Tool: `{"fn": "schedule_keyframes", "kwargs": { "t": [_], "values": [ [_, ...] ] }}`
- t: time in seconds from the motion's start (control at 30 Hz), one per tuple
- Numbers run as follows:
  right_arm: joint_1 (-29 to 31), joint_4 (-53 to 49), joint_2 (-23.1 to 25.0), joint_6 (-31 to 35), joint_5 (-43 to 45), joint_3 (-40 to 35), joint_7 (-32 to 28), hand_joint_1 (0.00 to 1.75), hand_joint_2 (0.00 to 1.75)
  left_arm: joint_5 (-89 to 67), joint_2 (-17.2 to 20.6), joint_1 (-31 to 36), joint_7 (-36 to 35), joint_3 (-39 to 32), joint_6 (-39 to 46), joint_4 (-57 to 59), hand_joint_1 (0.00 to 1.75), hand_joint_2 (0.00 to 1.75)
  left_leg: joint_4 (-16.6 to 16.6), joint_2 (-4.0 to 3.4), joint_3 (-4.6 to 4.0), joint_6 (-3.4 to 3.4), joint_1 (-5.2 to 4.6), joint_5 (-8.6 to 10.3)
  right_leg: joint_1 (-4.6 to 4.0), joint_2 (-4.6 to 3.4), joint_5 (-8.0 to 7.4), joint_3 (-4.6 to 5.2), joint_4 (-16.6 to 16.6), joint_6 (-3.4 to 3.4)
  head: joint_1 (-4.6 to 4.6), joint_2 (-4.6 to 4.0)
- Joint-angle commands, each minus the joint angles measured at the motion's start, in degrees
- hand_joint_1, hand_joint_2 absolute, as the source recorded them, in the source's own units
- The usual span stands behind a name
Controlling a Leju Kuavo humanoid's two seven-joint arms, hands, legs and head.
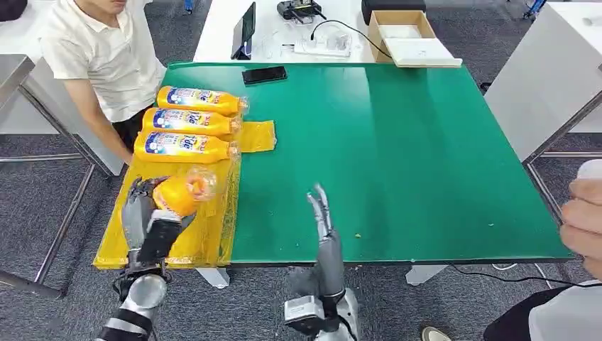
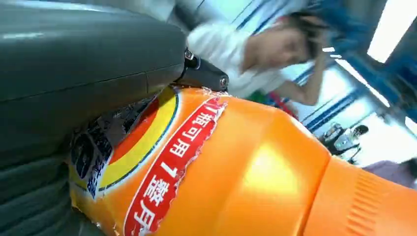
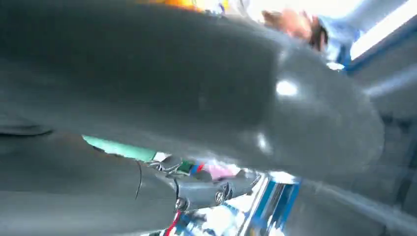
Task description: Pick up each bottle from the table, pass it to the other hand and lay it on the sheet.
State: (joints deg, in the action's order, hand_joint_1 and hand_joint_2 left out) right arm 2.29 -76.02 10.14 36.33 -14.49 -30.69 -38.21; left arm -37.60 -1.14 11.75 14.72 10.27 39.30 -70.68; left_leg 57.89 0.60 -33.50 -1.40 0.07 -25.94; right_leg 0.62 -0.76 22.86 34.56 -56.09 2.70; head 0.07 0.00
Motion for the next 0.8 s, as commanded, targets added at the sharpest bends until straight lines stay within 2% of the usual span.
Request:
{"fn": "schedule_keyframes", "kwargs": {
  "t": [0.03, 0.2, 0.3, 0.47, 0.5, 0.53, 0.6, 0.8],
  "values": [
    [1.45, 0.14, -0.76, 1.97, 5.67, -3.26, -1.79, 0.00, 0.00, -17.82, 1.37, 15.47, -8.99, 2.46, -8.47, 27.35, 1.75, 1.75, -0.05, 0.17, 0.11, 0.09, 0.01, 0.08, -0.02, 0.24, 0.02, -0.18, 0.02, -0.07, 0.00, -0.02],
    [1.81, 3.07, 0.30, -1.01, 6.48, -4.63, -1.79, 0.00, 0.00, -17.34, 0.81, 18.68, -10.40, 4.06, -15.44, 33.46, 1.75, 1.75, -0.06, -0.01, 0.18, 0.17, 0.03, 0.06, -0.04, 0.17, -0.08, -0.20, 0.03, -0.25, 0.00, -0.02],
    [1.81, 4.51, 0.56, -2.25, 6.40, -5.51, -1.79, 0.00, 0.00, -17.48, 0.86, 19.82, -11.29, 4.07, -15.36, 34.88, 1.75, 1.75, -0.06, 0.02, 0.20, 0.19, 0.06, 0.03, -0.07, 0.22, -0.03, -0.25, 0.03, -0.27, -0.02, 0.00],
    [1.77, 5.77, 0.73, -3.02, 6.51, -5.68, -1.79, 0.00, 0.00, -12.16, 0.88, 19.46, -8.32, 1.59, -19.14, 34.69, 1.75, 1.75, -0.10, -0.10, 0.26, 0.19, 0.06, 0.02, -0.08, 0.09, -0.06, -0.27, 0.07, -0.27, -0.02, 0.00],
    [1.76, 6.16, 0.66, -3.37, 6.57, -5.48, -1.79, 0.00, 0.00, -8.69, 0.56, 18.92, -6.51, -0.07, -21.28, 33.85, 0.54, 1.75, -0.07, -0.13, 0.24, 0.19, 0.06, 0.01, -0.08, 0.07, -0.06, -0.25, 0.04, -0.27, 0.00, 0.00],
    [1.75, 6.37, 0.63, -3.50, 6.72, -5.38, -1.79, 0.00, 0.00, -6.95, 0.50, 18.56, -5.49, -0.73, -22.71, 33.29, 0.03, 1.75, -0.06, -0.11, 0.12, 0.15, 0.03, 0.05, -0.04, 0.04, -0.10, -0.13, 0.03, -0.22, -0.02, 0.00],
    [1.52, 6.34, 0.52, -4.52, 7.59, -4.92, -1.79, 0.00, 0.00, -3.14, 1.14, 16.71, -3.49, -1.15, -26.41, 29.77, 0.00, 1.75, -0.07, -0.10, 0.12, 0.15, 0.01, 0.07, -0.02, 0.03, -0.11, -0.13, 0.03, -0.22, 0.00, 0.00],
    [1.01, 6.17, 0.84, -7.57, 8.34, -3.44, -1.79, 0.00, 0.00, 2.01, 4.34, 11.96, -3.19, 1.75, -33.82, 19.61, 0.00, 1.75, -0.08, -0.20, 0.15, 0.19, 0.03, 0.04, -0.03, -0.05, -0.09, -0.14, 0.02, -0.23, 0.00, 0.00]
  ]
}}
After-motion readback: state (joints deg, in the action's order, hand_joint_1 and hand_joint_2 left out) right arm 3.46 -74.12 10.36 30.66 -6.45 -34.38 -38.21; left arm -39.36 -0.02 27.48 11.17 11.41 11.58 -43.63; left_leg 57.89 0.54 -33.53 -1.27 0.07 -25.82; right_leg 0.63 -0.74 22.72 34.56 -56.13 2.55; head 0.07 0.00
